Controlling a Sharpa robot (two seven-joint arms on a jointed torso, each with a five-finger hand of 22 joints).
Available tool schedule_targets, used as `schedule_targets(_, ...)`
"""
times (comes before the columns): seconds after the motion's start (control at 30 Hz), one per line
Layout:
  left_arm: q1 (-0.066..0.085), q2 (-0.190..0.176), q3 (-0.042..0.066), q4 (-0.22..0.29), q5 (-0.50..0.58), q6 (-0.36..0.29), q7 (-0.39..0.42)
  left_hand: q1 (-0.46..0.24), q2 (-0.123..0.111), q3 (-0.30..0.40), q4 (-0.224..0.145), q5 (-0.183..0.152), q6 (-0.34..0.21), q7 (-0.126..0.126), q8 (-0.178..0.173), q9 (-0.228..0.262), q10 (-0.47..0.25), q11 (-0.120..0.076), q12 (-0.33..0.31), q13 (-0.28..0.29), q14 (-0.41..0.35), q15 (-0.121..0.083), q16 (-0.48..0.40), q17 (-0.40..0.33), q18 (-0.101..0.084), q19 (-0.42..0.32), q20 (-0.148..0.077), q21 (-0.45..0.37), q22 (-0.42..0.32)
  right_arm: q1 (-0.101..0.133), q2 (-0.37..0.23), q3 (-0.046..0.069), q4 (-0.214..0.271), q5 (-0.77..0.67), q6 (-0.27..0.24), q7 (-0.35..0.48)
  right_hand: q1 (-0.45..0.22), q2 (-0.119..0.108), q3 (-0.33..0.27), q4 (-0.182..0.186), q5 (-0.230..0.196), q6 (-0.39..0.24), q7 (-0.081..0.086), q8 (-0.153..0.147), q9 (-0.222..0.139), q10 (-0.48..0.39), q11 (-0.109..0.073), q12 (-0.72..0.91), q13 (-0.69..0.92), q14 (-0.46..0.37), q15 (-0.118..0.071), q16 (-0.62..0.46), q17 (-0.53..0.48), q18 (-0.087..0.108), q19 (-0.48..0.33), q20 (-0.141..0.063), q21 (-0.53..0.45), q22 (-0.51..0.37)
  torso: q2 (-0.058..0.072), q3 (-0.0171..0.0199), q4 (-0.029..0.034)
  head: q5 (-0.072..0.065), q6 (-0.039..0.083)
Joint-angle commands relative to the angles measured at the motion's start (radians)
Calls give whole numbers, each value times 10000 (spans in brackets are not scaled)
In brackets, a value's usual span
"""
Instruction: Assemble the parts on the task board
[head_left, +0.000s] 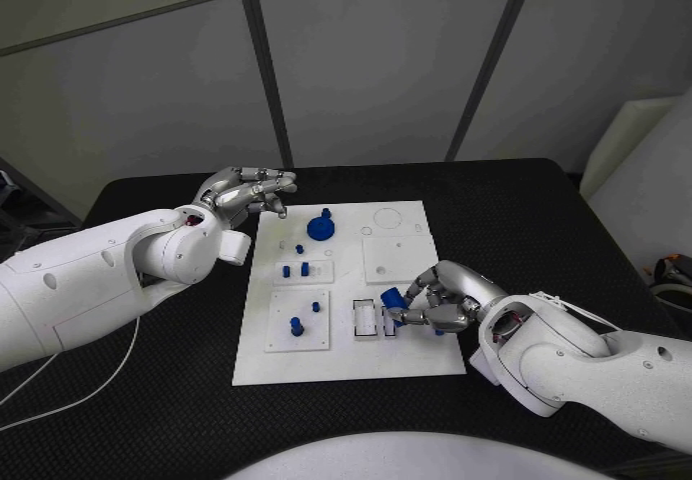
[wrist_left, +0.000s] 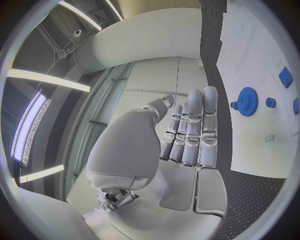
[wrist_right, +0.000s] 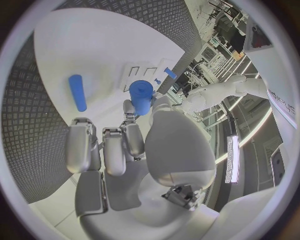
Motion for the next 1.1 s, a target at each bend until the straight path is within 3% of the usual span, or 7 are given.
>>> schedule_targets(0.03,12,26,6,3,-39,105,64,1,75,-69,23,-22,-60,-1,40,2,-93,3,51,-13,-59,-12,-26,-14,-182,-92,-1,-48,-19,15,199,6,-102,449,82,219,-9,58,-89,0,23,71,-6,40,2,55,4,-27,21,864,-50,49,1663,-90,44,0,18,605,4,-2,9,28,-21)
schedule_targets(0.27,12,54,6,23,-39,111,69,-5,77,-75,28,-21,-66,1,45,1,-100,5,57,-15,-61,-10,-24,-18,-182,-93,0,-52,-22,16,856,9,-480,657,598,-80,-447,205,-300,25,-222,95,-10,3,49,10,11,-161,-48,839,-43,5,1579,-69,-27,3,-51,528,10,5,13,71,-28)
schedule_targets(0.83,12,59,7,25,-39,113,65,-5,77,-75,28,-21,-66,1,45,1,-100,5,57,-15,-61,-10,-24,-18,-182,-93,0,-52,-22,17,1277,11,-841,698,938,-626,-1254,264,-686,30,-930,271,-103,126,244,18,-59,-266,-35,826,-99,-24,1537,-58,-59,-43,-86,506,2,5,-7,177,-79)
schedule_targets(0.9,12,59,7,25,-39,112,64,-5,77,-75,28,-21,-66,1,45,1,-100,5,57,-15,-61,-10,-24,-18,-182,-93,0,-52,-22,17,1290,11,-868,688,915,-648,-1390,230,-728,35,-1314,271,-107,146,282,14,-63,-295,-41,823,-104,-32,1524,-55,-70,-49,-100,494,4,5,-6,178,-81)
schedule_targets(0.93,12,58,7,26,-39,113,63,-5,77,-75,28,-21,-66,1,45,1,-100,5,57,-15,-61,-10,-24,-18,-182,-93,0,-52,-22,17,1295,11,-878,685,903,-651,-1636,125,-770,41,-2036,259,-112,159,313,5,-61,-328,-52,818,-109,-45,1504,-53,-80,-57,-113,482,3,3,-7,177,-82)
schedule_targets(1.0,12,57,7,25,-39,110,62,-5,77,-75,28,-21,-66,1,45,1,-100,5,57,-15,-61,-10,-24,-18,-182,-93,0,-52,-22,17,1315,11,-905,678,868,-634,-2038,-142,-713,63,-3039,229,-93,174,360,-4,-71,-369,-60,813,-97,-59,1483,-46,-98,-59,-138,460,3,3,-7,177,-82)
schedule_targets(1.1,12,55,7,23,-39,109,60,-5,77,-75,28,-21,-66,1,45,1,-100,5,57,-15,-61,-10,-24,-18,-182,-93,0,-52,-22,17,1332,12,-919,674,844,-580,-2571,-471,-574,76,-3860,191,-93,189,409,-20,-49,-420,-72,809,-95,-73,1463,-41,-115,-49,-161,441,7,4,-11,185,-73)
